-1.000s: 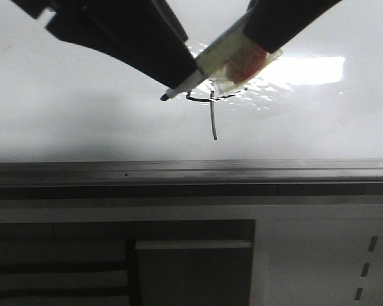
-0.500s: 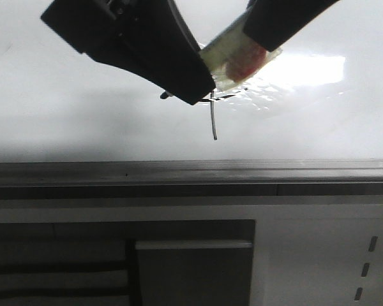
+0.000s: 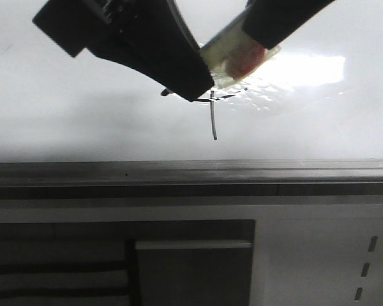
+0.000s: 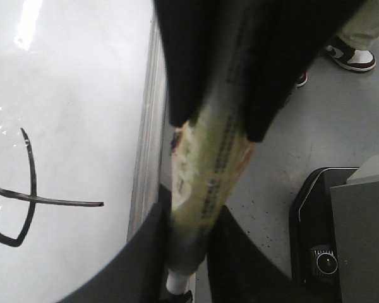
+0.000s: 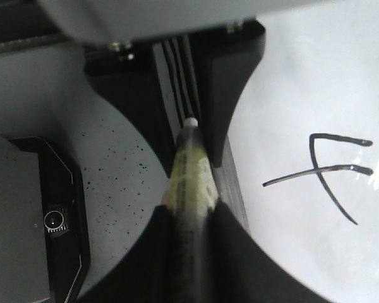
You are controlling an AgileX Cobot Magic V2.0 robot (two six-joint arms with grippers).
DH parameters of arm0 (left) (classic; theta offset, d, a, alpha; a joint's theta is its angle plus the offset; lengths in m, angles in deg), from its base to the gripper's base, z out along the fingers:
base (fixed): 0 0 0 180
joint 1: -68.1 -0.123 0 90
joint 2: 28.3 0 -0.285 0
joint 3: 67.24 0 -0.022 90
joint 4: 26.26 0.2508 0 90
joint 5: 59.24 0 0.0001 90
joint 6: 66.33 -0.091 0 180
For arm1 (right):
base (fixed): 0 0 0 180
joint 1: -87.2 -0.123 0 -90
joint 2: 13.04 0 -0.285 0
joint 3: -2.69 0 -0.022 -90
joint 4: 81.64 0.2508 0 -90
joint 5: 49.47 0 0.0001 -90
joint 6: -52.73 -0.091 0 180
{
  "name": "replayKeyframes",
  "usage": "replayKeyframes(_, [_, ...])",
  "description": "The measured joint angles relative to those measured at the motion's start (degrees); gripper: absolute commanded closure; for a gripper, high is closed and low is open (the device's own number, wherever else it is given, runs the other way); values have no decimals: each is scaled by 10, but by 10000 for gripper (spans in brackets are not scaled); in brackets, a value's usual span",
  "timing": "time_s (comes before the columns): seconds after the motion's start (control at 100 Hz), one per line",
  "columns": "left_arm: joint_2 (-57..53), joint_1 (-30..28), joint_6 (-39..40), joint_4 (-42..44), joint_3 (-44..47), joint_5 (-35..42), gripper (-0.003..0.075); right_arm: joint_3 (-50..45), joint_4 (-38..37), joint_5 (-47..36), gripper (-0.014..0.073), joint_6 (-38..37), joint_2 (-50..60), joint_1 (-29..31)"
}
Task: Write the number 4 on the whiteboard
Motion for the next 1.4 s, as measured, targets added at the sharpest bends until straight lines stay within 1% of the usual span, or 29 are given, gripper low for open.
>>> replayKeyframes(0.18, [0, 2, -2, 1, 0, -6, 741, 0, 4, 8, 654, 1, 0, 0])
replayKeyframes(0.22, [0, 3, -4, 2, 0, -7, 741, 0, 4, 9, 636, 1, 0, 0])
replayKeyframes(0.27, [0, 3, -5, 2, 0, -7, 741, 0, 4, 10, 585, 1, 0, 0])
replayKeyframes(0.42, [0, 3, -4, 1, 0, -8, 741, 0, 5, 8, 344, 1, 0, 0])
replayKeyframes(0.49, [0, 3, -4, 0, 0, -4, 741, 4, 6, 12, 280, -3, 0, 0])
replayKeyframes(0.62, [0, 3, 0, -3, -2, 5, 741, 31, -10, 26, 271, -28, 4, 0])
replayKeyframes(0.78, [-14, -10, 31, 3, -2, 7, 741, 70, -92, 74, 272, -123, 33, 0])
replayKeyframes(0.87, [-35, -33, 82, 30, -2, 8, 741, 79, -142, 96, 272, -182, 63, 0])
replayKeyframes(0.93, [-54, -56, 137, 59, -2, 8, 741, 80, -166, 104, 272, -217, 88, 0])
replayKeyframes(1.03, [-87, -99, 239, 126, -2, -4, 741, 81, -195, 113, 272, -251, 127, 0])
replayKeyframes(1.11, [-113, -142, 314, 166, -2, -21, 741, 81, -202, 117, 272, -260, 150, 0])
replayKeyframes(1.18, [-128, -183, 362, 186, -2, -38, 741, 81, -204, 118, 272, -264, 164, 0])
replayKeyframes(1.3, [-140, -258, 421, 194, 11, -50, 741, 79, -207, 119, 272, -266, 173, 0])
replayKeyframes(1.4, [-143, -314, 454, 196, 49, -49, 741, 73, -207, 119, 272, -267, 173, 0])
